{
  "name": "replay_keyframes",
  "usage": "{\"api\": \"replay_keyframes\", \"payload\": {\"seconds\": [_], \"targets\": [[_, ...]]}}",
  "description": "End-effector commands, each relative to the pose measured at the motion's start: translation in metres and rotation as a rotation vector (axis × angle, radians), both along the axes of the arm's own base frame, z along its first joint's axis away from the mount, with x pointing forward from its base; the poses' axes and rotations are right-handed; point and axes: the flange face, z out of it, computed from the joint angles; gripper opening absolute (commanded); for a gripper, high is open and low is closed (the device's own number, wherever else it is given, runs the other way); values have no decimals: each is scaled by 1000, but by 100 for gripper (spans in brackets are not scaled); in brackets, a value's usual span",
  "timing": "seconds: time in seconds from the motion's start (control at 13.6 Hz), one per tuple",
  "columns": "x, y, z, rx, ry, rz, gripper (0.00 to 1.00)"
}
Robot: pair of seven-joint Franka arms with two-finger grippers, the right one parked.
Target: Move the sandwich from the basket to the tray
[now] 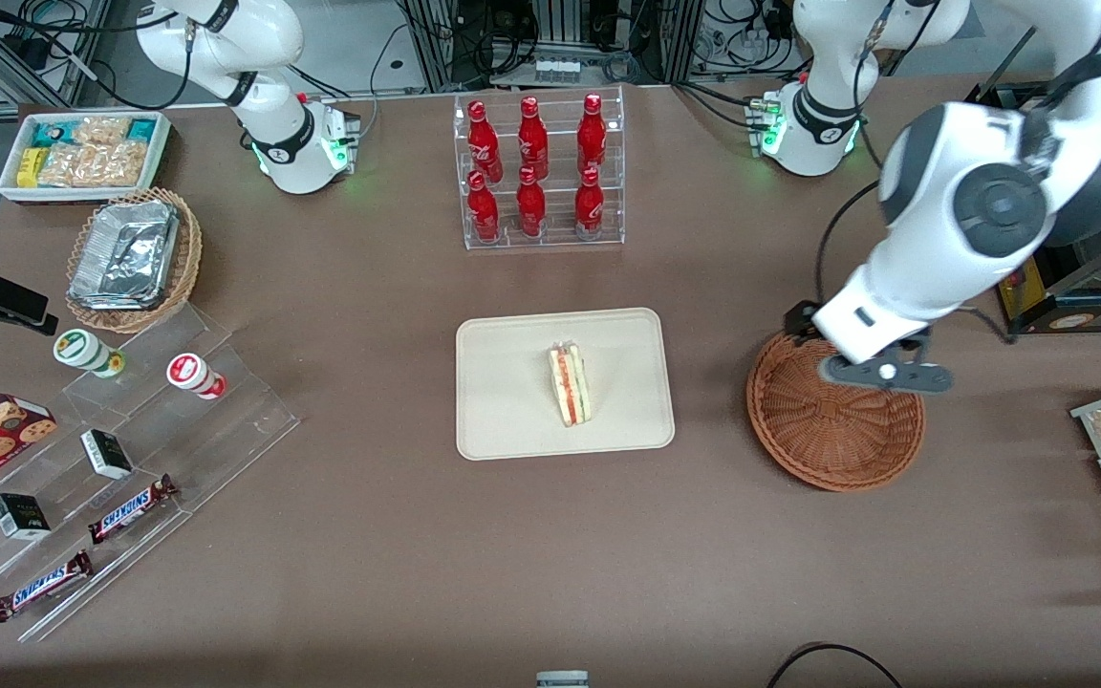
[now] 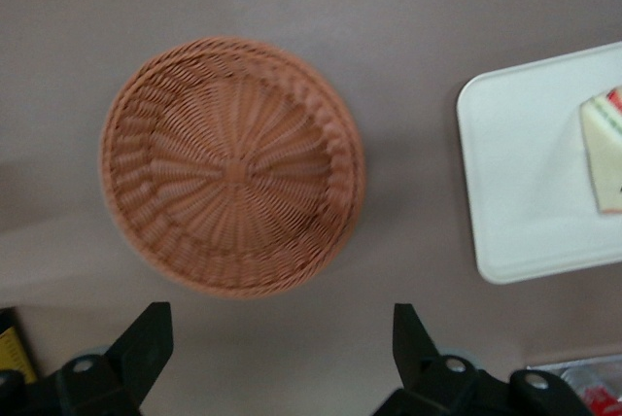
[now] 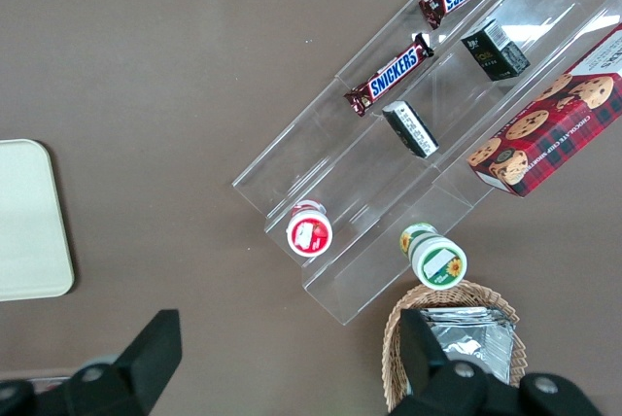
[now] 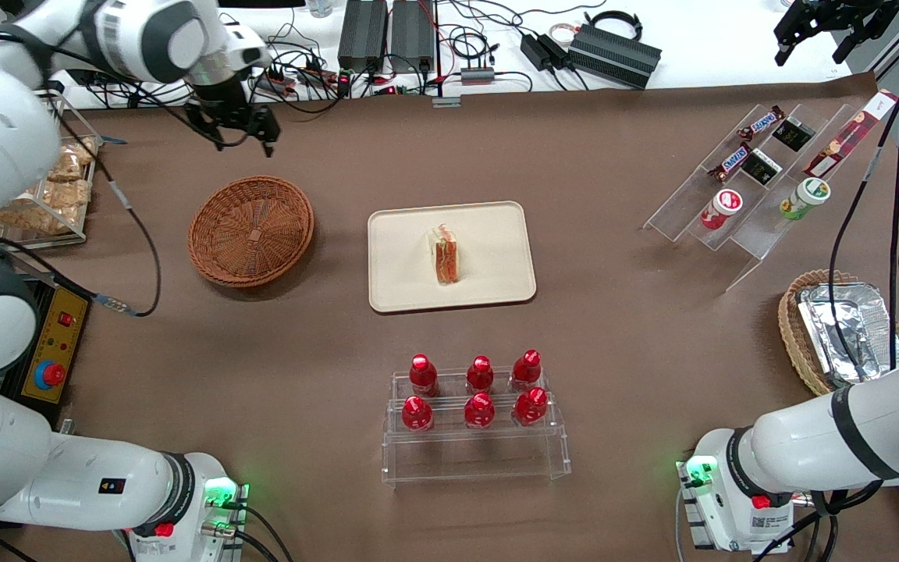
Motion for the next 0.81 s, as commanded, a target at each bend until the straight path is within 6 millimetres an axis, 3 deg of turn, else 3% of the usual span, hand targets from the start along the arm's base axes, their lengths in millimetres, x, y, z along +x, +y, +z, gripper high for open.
{"api": "replay_keyframes", "payload": {"seconds": [0.0,0.37,0.59,0.74], "targets": [[-27,44,34,-16,28,-51,100],[-47,102,77,-31,81,-110,100],[-44,134,114,-40,29,-96,100],[-43,152,120,-45,14,-99,100]]}}
